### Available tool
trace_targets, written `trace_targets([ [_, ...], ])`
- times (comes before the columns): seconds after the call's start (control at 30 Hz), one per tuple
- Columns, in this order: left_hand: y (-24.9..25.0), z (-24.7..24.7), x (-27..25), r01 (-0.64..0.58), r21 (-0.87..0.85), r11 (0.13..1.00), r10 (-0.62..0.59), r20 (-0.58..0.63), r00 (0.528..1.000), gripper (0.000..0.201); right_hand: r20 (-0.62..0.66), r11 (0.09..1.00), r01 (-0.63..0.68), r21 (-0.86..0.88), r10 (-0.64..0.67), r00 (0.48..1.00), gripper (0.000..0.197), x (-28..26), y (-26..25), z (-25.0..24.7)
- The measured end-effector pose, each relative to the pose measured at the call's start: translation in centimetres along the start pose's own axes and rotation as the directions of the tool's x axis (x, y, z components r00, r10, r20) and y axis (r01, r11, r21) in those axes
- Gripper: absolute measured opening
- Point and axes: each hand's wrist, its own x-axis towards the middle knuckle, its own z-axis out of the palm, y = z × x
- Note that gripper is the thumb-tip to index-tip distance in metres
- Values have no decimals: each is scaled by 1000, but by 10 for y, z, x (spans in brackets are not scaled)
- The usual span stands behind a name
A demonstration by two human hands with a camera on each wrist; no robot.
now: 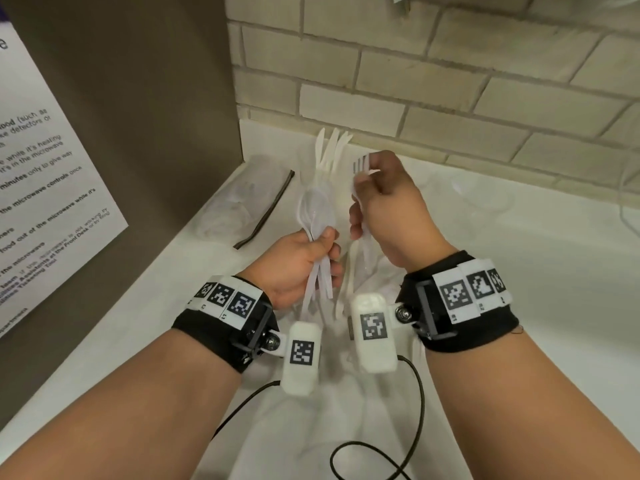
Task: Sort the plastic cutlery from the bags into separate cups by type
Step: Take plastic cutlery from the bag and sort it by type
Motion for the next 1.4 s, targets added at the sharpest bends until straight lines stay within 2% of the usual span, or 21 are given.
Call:
trace_targets([
  [0.1, 0, -2, -2, 31, 27, 999, -32, 57, 998, 14, 188, 965, 114, -235, -70, 980, 26, 2, 0, -4],
  [0.2, -1, -5, -4, 48, 77, 996, -57, 117, 992, 14, 290, 948, 149, -279, -65, 955, 46, 4, -6, -7],
  [0.3, -1, -8, -4, 46, 119, 992, -58, 93, 994, 15, 380, 886, 241, -397, -80, 922, 42, 6, -12, -8],
  [0.37, 1, -11, -4, 44, 168, 985, -57, 73, 996, 13, 376, 898, 217, -382, -64, 925, 37, 9, -16, -10],
  [0.43, 1, -12, -4, 48, 227, 973, -66, 73, 995, 14, 386, 890, 224, -396, -60, 921, 41, 11, -19, -15],
  [0.53, 0, -11, -6, 66, 312, 948, -88, 57, 995, 13, 502, 834, 304, -461, -38, 864, 47, 13, -21, -16],
  [0.6, -1, -10, -7, 89, 326, 941, -112, 51, 992, 10, 557, 815, 323, -482, 0, 831, 38, 14, -22, -16],
  [0.7, -5, -12, -8, 100, 338, 936, -128, 63, 990, 20, 573, 757, 357, -547, 28, 819, 21, 15, -21, -16],
  [0.77, -7, -13, -7, 94, 377, 921, -128, 66, 990, 16, 560, 721, 372, -585, 27, 828, 16, 16, -19, -14],
  [0.87, -8, -11, -5, 69, 493, 867, -106, 47, 993, 22, 518, 647, 385, -658, 18, 855, 27, 20, -14, -11],
  [0.93, -9, -8, -4, 32, 573, 819, -70, 43, 997, 25, 475, 639, 355, -682, 18, 880, 37, 22, -13, -12],
  [1.0, -11, -7, -3, 38, 554, 831, -68, 33, 997, 23, 403, 695, 299, -654, -14, 915, 38, 22, -14, -13],
  [1.07, -11, -7, -3, 37, 501, 865, -61, 33, 998, 24, 346, 817, 226, -531, -34, 938, 30, 16, -15, -12],
  [1.13, -9, -4, -3, 13, 492, 870, -24, 15, 1000, 25, 326, 915, 123, -385, 10, 945, 22, 9, -12, -7],
  [1.27, -8, 4, 1, -75, 525, 848, 91, -5, 996, 24, 279, 968, -2, -250, 74, 958, 7, 0, -5, -2],
  [1.4, -11, 1, 4, -57, 548, 834, 97, -45, 994, 19, 255, 993, -102, 62, 83, 963, 3, -5, -6, -3],
])
